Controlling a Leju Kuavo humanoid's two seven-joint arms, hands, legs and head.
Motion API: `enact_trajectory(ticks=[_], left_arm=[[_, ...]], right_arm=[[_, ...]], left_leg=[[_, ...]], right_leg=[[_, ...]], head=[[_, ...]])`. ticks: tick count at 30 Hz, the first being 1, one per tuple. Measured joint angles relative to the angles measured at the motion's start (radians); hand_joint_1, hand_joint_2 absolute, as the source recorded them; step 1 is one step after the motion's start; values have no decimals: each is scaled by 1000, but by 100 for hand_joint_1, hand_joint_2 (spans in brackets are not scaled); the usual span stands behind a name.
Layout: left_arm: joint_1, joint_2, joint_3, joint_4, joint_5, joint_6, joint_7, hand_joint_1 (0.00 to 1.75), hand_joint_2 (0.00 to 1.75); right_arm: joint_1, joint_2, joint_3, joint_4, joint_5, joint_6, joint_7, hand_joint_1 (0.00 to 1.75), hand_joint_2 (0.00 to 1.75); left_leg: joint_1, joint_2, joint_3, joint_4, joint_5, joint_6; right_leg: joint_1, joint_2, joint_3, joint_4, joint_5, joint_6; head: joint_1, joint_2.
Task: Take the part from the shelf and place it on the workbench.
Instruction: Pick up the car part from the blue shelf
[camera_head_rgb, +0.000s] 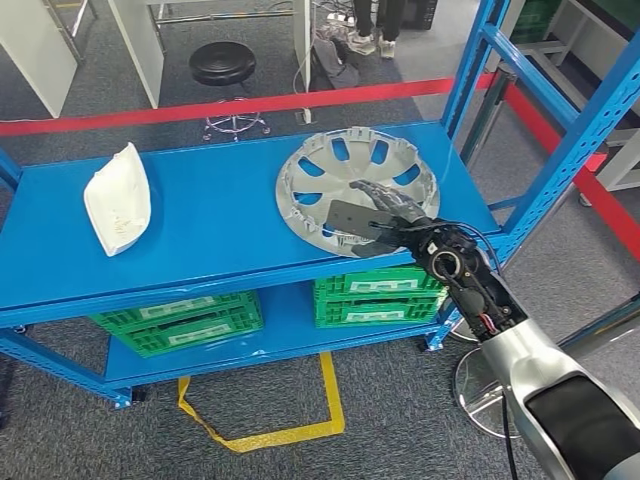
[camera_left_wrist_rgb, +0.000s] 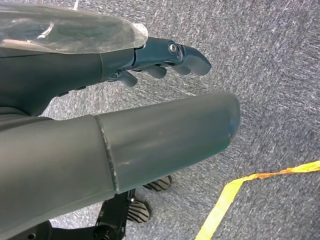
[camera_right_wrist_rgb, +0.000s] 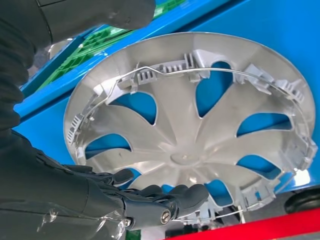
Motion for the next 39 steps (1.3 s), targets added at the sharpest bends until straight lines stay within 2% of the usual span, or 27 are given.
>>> enact_trajectory(ticks=[12,22,39], left_arm=[[0,5,0,0,0,0,0,0,0],[2,7,-2,0,0,0,4,0,0],[4,15,-2,0,11,0,4,0,0]], right_arm=[[0,-6,18,19,-6,23,13,0,175],[39,-57,37,31,14,73,45,0,175],[41,-110,70,33,36,129,39,0,175]], left_leg=[[0,0,0,0,0,0],[0,1,0,0,0,0],[0,1,1,0,0,0]], right_leg=[[0,0,-1,0,0,0],[0,1,0,0,0,0],[0,1,0,0,0,0]], head=[[0,0],[0,0],[0,0]])
